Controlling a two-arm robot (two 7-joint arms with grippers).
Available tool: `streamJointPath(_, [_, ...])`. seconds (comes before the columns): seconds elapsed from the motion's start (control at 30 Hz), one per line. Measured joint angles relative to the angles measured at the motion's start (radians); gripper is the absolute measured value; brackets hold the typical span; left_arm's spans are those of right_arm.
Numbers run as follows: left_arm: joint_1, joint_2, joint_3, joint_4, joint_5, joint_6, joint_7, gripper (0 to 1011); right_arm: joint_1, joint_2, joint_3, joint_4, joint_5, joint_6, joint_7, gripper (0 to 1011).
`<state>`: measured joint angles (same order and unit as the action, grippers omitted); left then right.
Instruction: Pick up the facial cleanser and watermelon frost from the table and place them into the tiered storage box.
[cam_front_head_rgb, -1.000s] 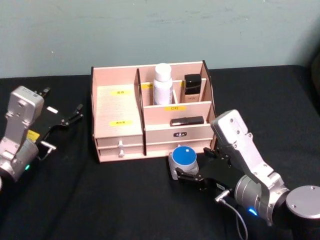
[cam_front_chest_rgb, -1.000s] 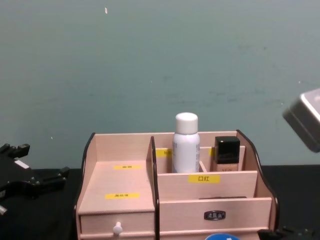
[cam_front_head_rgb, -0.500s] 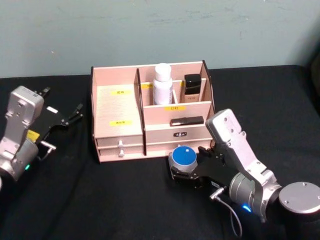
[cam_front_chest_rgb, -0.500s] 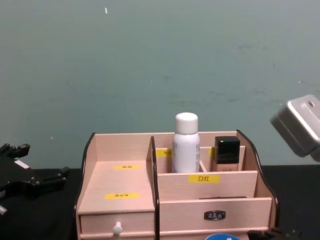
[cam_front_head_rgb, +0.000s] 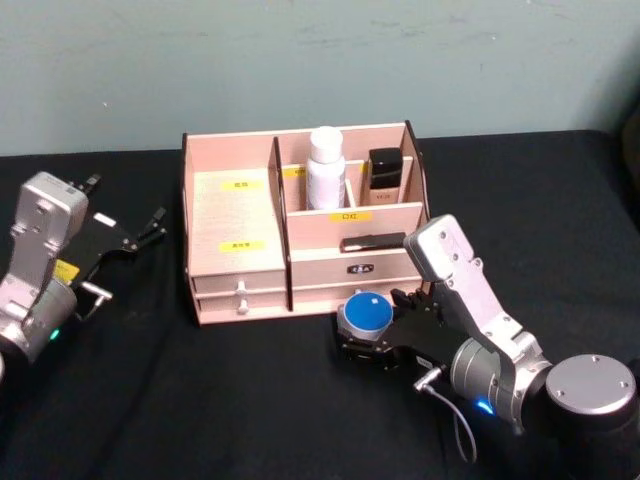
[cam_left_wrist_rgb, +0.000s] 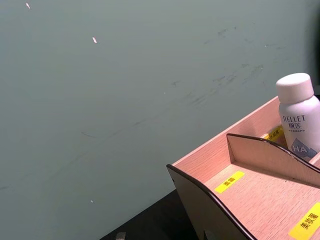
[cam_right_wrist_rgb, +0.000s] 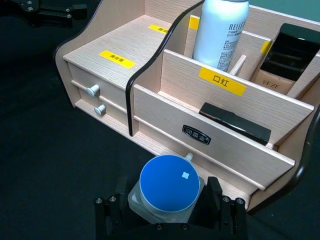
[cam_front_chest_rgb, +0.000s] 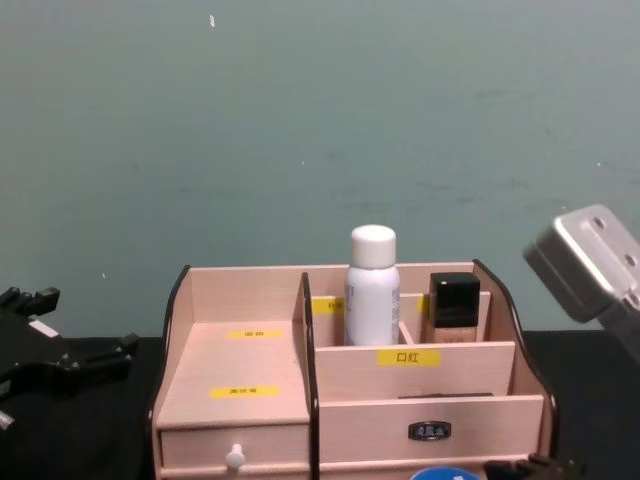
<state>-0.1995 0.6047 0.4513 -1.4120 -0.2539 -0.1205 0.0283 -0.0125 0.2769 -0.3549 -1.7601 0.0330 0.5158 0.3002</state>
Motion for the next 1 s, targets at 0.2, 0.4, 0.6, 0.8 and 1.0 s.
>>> streamJointPath(0.2, [0.0, 0.0, 0.0, 0.0, 0.0, 0.0, 0.0, 1009, 0.012, -0.011, 0.001, 0.022, -0.005, -0.011, 0.011, 1000])
streamJointPath(0.4, [0.0, 0.0, 0.0, 0.0, 0.0, 0.0, 0.0, 1010, 0.017, -0.018, 0.002, 0.033, -0.006, -0.018, 0.017, 1000])
streamJointPath(0.6, [0.0, 0.0, 0.0, 0.0, 0.0, 0.0, 0.0, 1010, 0.023, -0.024, -0.001, 0.045, -0.007, -0.021, 0.02, 1000])
streamJointPath(0.8, [0.0, 0.0, 0.0, 0.0, 0.0, 0.0, 0.0, 1010, 0.03, -0.027, -0.006, 0.06, -0.012, -0.024, 0.021, 1002])
streamJointPath(1.0, [0.0, 0.0, 0.0, 0.0, 0.0, 0.0, 0.0, 1010, 0.034, -0.028, -0.01, 0.065, -0.025, -0.026, 0.018, 1000])
